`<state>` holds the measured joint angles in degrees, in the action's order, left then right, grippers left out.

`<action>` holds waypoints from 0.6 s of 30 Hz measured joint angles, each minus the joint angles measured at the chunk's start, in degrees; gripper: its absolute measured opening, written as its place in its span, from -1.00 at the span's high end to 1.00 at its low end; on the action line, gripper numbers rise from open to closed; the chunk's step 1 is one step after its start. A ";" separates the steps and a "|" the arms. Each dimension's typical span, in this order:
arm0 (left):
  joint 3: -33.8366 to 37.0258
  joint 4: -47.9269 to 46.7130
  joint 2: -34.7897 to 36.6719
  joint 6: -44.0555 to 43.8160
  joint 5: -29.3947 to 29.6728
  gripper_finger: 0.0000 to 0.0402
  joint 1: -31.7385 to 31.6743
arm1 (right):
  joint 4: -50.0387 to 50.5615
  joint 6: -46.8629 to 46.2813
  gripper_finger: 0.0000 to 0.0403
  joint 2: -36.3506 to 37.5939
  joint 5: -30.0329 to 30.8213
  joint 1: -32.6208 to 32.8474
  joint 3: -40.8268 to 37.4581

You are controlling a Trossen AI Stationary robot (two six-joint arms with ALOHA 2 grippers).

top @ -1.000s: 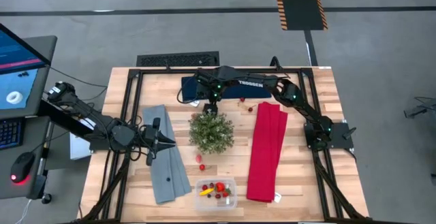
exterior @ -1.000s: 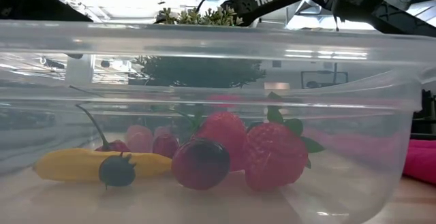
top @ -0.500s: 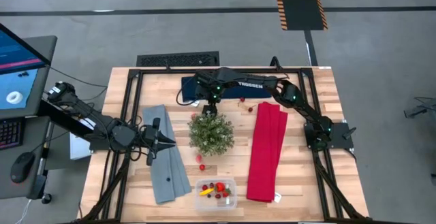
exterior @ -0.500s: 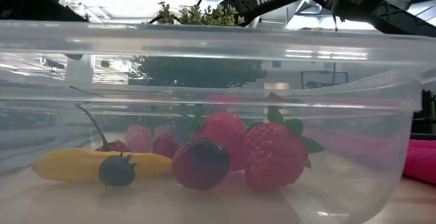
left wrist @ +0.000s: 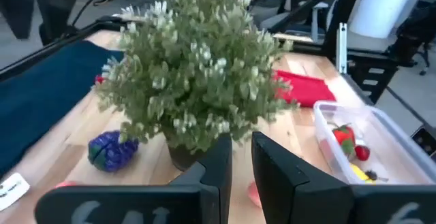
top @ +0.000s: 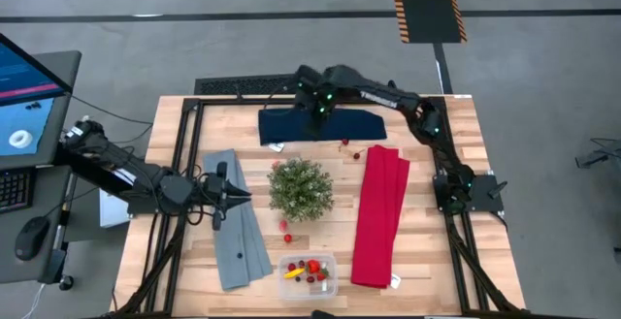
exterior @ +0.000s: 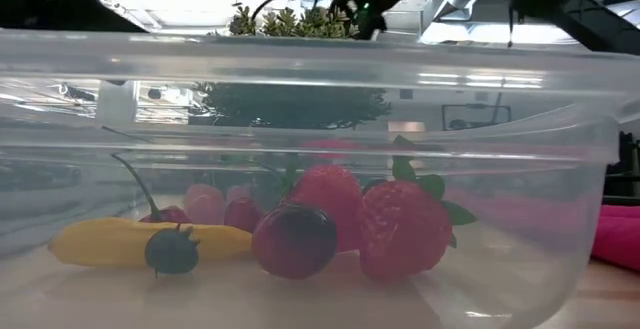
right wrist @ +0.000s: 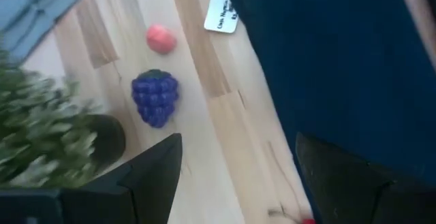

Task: Pick and placing Produce into tupperware
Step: Put the grapes into the transparent container

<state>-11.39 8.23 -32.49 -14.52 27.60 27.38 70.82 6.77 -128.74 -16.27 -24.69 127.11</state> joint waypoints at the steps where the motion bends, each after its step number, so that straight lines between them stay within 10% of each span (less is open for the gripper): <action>1: -0.70 -0.15 -0.04 0.55 -1.34 0.76 -0.90 | 0.25 0.20 -0.54 0.90 0.03 0.00 0.02; 18: -25.35 -37.91 -2.32 7.48 -5.28 0.76 -21.16 | 1.81 -1.27 -0.54 13.52 -0.03 5.49 0.02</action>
<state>-36.74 -29.68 -34.81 -7.05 22.32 6.22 72.63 5.50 -115.21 -16.30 -19.20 127.13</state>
